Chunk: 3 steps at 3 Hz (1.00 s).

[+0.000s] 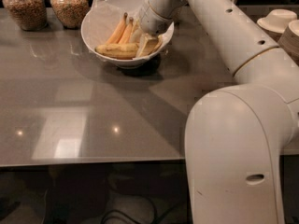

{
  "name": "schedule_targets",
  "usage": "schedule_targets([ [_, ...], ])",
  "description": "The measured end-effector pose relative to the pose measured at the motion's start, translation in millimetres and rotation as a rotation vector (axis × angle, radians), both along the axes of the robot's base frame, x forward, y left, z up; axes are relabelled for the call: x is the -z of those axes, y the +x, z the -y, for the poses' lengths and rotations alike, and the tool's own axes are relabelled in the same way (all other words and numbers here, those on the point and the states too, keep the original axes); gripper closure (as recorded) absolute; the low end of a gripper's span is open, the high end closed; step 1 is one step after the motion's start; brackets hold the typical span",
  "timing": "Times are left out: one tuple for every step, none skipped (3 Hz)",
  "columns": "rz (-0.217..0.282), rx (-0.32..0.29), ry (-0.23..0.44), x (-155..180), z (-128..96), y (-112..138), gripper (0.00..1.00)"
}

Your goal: Pick banana from white bowl

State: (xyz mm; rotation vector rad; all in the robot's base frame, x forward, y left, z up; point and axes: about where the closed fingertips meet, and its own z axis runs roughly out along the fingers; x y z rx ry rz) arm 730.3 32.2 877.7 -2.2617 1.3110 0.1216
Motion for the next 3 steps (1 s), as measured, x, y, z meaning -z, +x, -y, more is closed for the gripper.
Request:
schedule_targets([
  [0.03,-0.006,0.001,-20,2,-6,1.0],
  [0.075,0.001,0.003,-48,9,-12,1.0],
  [0.11,0.02,0.044,-84,23,-25,1.0],
])
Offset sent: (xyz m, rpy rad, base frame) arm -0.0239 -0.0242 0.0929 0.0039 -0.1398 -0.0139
